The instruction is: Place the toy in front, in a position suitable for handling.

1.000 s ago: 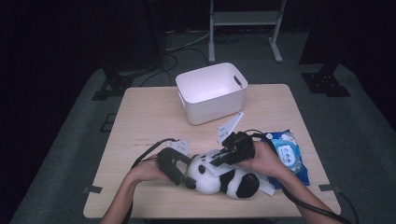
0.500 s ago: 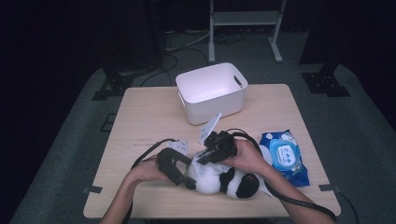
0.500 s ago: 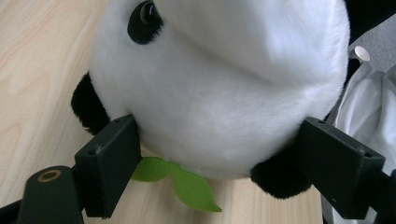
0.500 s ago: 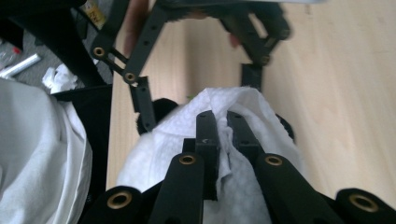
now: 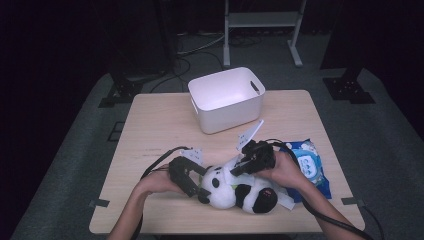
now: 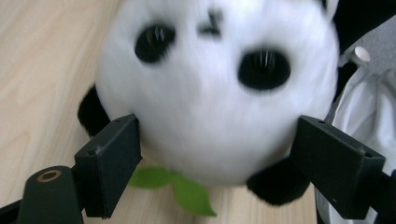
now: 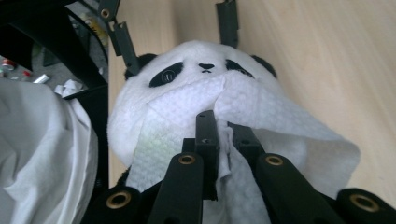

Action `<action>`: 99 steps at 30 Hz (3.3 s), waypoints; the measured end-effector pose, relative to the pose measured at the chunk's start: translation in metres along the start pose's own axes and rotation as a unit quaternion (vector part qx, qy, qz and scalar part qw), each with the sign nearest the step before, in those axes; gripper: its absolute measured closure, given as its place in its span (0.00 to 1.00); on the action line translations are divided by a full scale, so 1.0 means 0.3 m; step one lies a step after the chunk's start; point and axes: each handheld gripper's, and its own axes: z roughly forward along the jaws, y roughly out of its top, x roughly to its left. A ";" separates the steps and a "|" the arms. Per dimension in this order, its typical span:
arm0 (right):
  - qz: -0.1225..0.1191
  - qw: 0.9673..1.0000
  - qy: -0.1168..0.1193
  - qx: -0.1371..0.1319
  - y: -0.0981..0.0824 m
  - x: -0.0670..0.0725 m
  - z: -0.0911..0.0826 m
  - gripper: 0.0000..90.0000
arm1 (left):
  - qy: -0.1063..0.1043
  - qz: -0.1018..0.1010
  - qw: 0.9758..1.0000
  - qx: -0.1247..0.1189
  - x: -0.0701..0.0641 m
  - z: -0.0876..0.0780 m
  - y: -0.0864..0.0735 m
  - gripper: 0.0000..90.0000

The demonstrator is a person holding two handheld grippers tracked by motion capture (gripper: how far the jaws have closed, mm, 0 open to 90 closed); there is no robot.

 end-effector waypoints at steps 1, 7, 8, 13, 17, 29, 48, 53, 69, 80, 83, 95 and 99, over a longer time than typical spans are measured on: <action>-0.003 1.000 0.002 -0.002 0.000 0.006 0.005 0.93 | 0.000 0.001 1.000 -0.002 -0.003 -0.002 0.005 0.17; -0.020 1.000 0.005 0.008 0.001 0.057 0.027 0.93 | -0.003 0.010 1.000 0.004 -0.019 0.017 0.027 0.11; -0.025 1.000 0.000 0.010 0.001 0.065 0.027 0.93 | -0.003 0.008 1.000 0.001 -0.022 0.018 0.030 0.10; -0.042 0.999 0.004 0.023 0.002 0.102 0.034 0.93 | -0.008 0.012 1.000 -0.003 -0.031 0.028 0.042 0.08; -0.057 0.998 -0.014 0.036 0.025 0.119 0.027 0.93 | 0.005 0.024 1.000 0.012 -0.038 0.043 0.042 0.08; -0.066 0.996 -0.052 0.028 0.125 0.105 0.078 0.93 | 0.006 0.026 1.000 0.011 -0.043 0.048 0.037 0.08; -0.003 0.998 -0.069 0.005 -0.071 0.092 -0.070 0.93 | 0.012 0.026 0.999 0.016 -0.046 0.049 0.034 0.09; 0.004 0.997 -0.074 -0.014 -0.102 0.104 -0.112 0.93 | 0.013 0.025 0.999 0.017 -0.044 0.049 0.033 0.09; 0.019 0.998 -0.048 -0.025 -0.135 0.071 -0.104 0.93 | 0.009 0.018 1.000 -0.001 -0.031 0.041 0.060 0.08; -0.015 0.999 -0.043 -0.009 0.007 0.075 -0.019 0.93 | 0.008 0.019 1.000 -0.005 -0.037 0.057 0.056 0.08; -0.029 0.999 -0.044 0.003 0.055 0.080 0.017 0.93 | 0.007 0.016 1.000 -0.009 -0.036 0.056 0.051 0.08; -0.024 1.000 -0.006 0.007 0.026 0.085 0.031 0.94 | 0.008 0.010 1.000 -0.018 -0.027 0.036 0.079 0.07; -0.024 1.000 -0.007 0.015 0.012 0.088 0.026 0.94 | -0.004 0.015 1.000 0.005 -0.018 0.065 0.100 0.02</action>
